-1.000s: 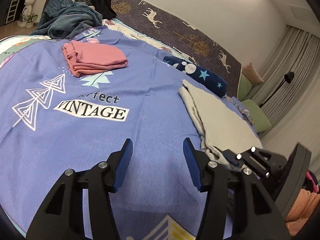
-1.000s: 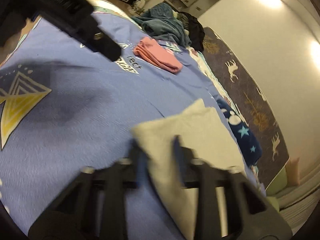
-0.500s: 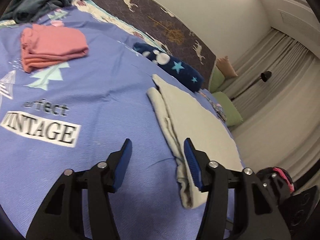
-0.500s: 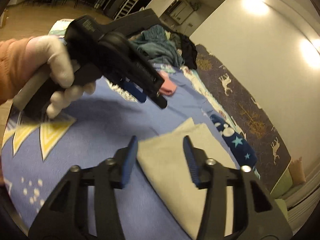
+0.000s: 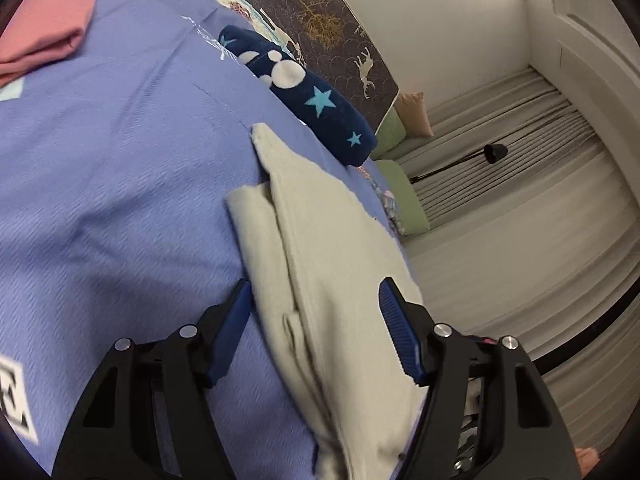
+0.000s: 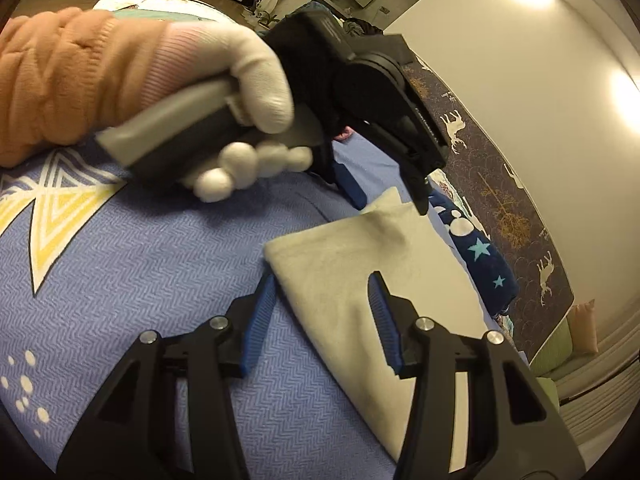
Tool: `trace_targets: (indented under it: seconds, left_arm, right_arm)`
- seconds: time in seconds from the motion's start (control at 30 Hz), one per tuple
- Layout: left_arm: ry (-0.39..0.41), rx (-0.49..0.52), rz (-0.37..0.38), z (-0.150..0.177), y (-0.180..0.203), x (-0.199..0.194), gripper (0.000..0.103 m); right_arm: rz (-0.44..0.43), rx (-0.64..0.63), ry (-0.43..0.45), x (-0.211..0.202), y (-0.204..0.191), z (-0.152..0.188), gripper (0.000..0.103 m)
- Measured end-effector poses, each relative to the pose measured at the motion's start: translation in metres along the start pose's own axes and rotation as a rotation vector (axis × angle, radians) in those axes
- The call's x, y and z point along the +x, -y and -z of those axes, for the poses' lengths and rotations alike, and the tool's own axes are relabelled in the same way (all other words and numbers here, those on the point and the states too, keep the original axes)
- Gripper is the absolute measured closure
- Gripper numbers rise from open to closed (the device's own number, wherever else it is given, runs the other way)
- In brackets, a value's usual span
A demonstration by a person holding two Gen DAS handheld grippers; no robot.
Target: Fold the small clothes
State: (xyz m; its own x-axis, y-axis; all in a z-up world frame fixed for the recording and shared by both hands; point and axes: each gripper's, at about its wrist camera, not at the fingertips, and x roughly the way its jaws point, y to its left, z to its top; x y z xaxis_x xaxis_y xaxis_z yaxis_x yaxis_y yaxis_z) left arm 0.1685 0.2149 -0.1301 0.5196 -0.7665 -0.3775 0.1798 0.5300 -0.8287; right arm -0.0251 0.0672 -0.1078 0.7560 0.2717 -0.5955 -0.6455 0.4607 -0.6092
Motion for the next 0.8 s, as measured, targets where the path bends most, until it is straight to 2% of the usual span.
trace_targets:
  seconds: [0.17, 0.23, 0.27, 0.3, 0.4, 0.5, 0.6, 0.7, 0.8]
  left_arm:
    - [-0.049, 0.053, -0.04, -0.014, 0.013, 0.022, 0.037]
    - [-0.04, 0.056, -0.064, -0.018, 0.016, 0.029, 0.048]
    - [-0.04, 0.053, -0.076, -0.02, 0.016, 0.034, 0.075]
    - [-0.047, 0.043, -0.081, -0.02, 0.013, 0.039, 0.097]
    - [-0.012, 0.042, -0.071, -0.019, 0.009, 0.033, 0.097]
    - [0.017, 0.101, -0.082, -0.02, 0.02, 0.021, 0.097]
    - [0.009, 0.127, -0.105, -0.021, 0.026, 0.022, 0.097]
    - [-0.011, 0.104, -0.132, -0.021, 0.017, 0.028, 0.097]
    - [-0.026, 0.046, -0.125, -0.019, 0.004, 0.03, 0.094]
  right_arm:
    - [-0.007, 0.06, -0.037, 0.004, 0.007, 0.002, 0.051]
    - [0.012, 0.071, -0.043, 0.007, 0.003, -0.003, 0.051]
    - [0.018, 0.077, -0.043, 0.01, 0.002, -0.005, 0.051]
    - [0.018, 0.087, -0.043, 0.014, 0.002, -0.008, 0.055]
    - [-0.008, 0.119, -0.073, 0.026, 0.006, -0.014, 0.096]
    - [-0.037, 0.207, -0.051, 0.023, 0.021, -0.022, 0.097]
    - [-0.035, 0.232, -0.051, 0.022, 0.026, -0.027, 0.097]
    - [-0.063, 0.263, -0.064, 0.026, 0.029, -0.024, 0.097]
    - [-0.064, 0.271, -0.061, 0.028, 0.035, -0.022, 0.097]
